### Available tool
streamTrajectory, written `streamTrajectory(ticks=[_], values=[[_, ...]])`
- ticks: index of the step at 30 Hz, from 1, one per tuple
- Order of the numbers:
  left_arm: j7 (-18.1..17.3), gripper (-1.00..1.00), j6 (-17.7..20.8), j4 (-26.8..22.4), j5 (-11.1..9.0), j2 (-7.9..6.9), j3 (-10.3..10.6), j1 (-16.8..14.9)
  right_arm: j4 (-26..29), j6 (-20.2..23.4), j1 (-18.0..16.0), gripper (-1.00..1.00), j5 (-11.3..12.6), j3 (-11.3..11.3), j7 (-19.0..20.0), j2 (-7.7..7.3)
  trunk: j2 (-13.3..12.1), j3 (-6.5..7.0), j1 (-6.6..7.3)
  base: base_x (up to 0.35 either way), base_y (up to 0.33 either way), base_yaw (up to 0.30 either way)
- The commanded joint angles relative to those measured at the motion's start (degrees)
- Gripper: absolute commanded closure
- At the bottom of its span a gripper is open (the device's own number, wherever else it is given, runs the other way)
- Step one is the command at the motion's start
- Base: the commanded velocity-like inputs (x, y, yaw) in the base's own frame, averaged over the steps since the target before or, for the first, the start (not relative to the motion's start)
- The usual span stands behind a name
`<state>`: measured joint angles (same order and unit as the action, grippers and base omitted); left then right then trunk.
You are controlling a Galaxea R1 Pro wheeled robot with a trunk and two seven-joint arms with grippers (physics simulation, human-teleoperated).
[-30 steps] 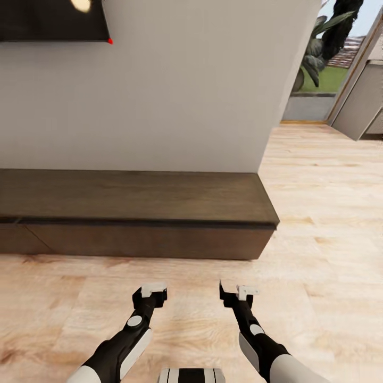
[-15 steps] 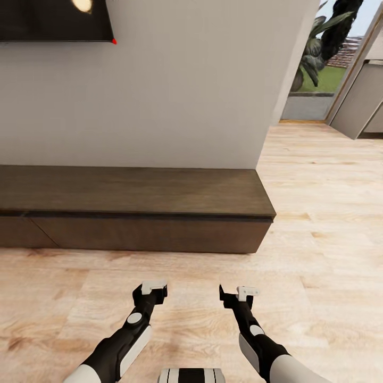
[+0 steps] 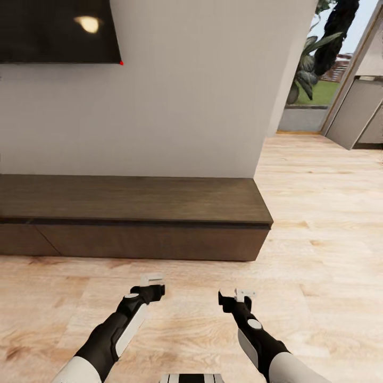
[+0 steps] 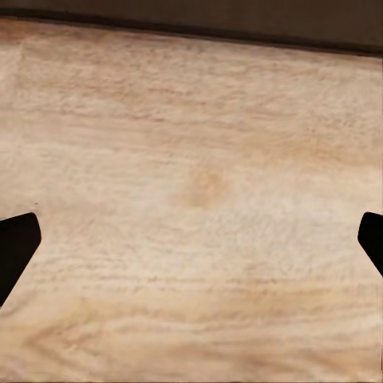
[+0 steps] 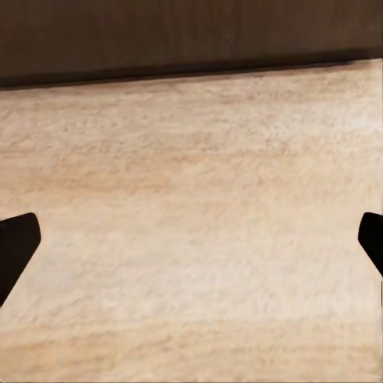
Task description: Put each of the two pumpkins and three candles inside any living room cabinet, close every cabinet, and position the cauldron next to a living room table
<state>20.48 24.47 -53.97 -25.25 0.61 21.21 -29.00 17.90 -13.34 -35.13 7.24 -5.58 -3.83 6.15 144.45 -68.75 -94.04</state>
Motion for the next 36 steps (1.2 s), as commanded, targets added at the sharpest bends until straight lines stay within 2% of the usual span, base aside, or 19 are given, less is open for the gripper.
streamTrajectory(ticks=[1,3,5,6,8,11,17,18,19,20,23,30,36], values=[[0.5,-1.0,2.3,-0.6,-0.7,-0.02,-1.3,0.0,1.5,3.0,0.0,-1.0,0.6,-0.5,-0.7,-0.02,0.0,0.18,0.03,0.0,0.0,0.0],[0.5,-1.0,5.4,-1.3,-0.8,0.0,-3.5,0.0,4.1,8.2,0.0,-1.0,0.7,-0.4,-1.1,-0.01,0.0,0.62,0.08,0.0,0.0,0.0],[0.4,-1.0,7.0,-1.7,-0.9,0.03,-4.5,0.0,5.9,12.8,0.0,-1.0,0.8,-0.4,-1.3,0.06,-0.1,1.07,0.14,0.0,0.0,0.0],[0.4,-1.0,7.6,-1.9,-0.9,0.09,-4.9,0.0,6.9,16.3,0.0,-1.0,1.0,-0.3,-1.4,0.14,-0.1,1.29,0.16,0.0,0.0,0.0],[0.4,-1.0,8.0,-1.9,-1.0,0.1,-5.1,0.0,8.2,20.6,0.0,-1.0,1.1,-0.3,-1.5,0.2,-0.1,1.73,0.21,0.0,0.0,0.0],[0.5,-1.0,8.2,-1.7,-1.3,0.17,-5.3,0.0,8.9,24.3,0.0,-1.0,1.2,-0.2,-1.2,-0.02,-0.1,2.4,0.29,0.0,0.0,0.0],[0.6,-1.0,8.2,-0.4,-1.6,0.02,-6.0,0.0,9.8,26.5,0.0,-1.0,1.0,-0.4,-1.2,-0.16,-0.2,3.73,0.45,0.0,0.0,0.0],[0.7,-1.0,8.2,0.0,-1.6,-0.01,-6.5,0.0,10.0,26.5,0.0,-1.0,0.9,-0.5,-1.3,-0.15,-0.2,3.95,0.47,0.0,0.0,0.0],[0.6,-1.0,8.1,1.1,-1.6,0.0,-8.1,0.1,10.3,26.3,0.0,-1.0,0.7,-0.5,-1.5,-0.05,-0.2,4.17,0.5,0.0,0.0,0.0],[0.7,-1.0,8.1,2.3,-1.5,0.0,-8.8,0.1,10.4,26.2,-0.1,-1.0,0.7,-0.5,-1.7,-0.03,-0.3,4.39,0.52,0.0,0.0,0.0],[0.7,-1.0,8.0,5.3,-1.4,0.05,-9.9,0.2,10.2,25.5,0.0,-1.0,1.0,-0.3,-1.5,-0.08,-0.3,5.06,0.6,0.0,0.0,0.0],[0.4,-1.0,6.6,12.3,-2.1,0.55,-10.1,0.2,9.7,24.5,0.0,-1.0,1.3,-0.2,-0.4,-0.25,-0.4,6.61,0.78,0.0,0.0,0.0],[0.3,-1.0,0.6,17.5,-3.3,0.56,-10.1,0.2,9.5,24.0,0.0,-1.0,1.2,-0.3,-0.5,-0.26,-0.5,7.94,0.94,0.0,0.0,0.0]])
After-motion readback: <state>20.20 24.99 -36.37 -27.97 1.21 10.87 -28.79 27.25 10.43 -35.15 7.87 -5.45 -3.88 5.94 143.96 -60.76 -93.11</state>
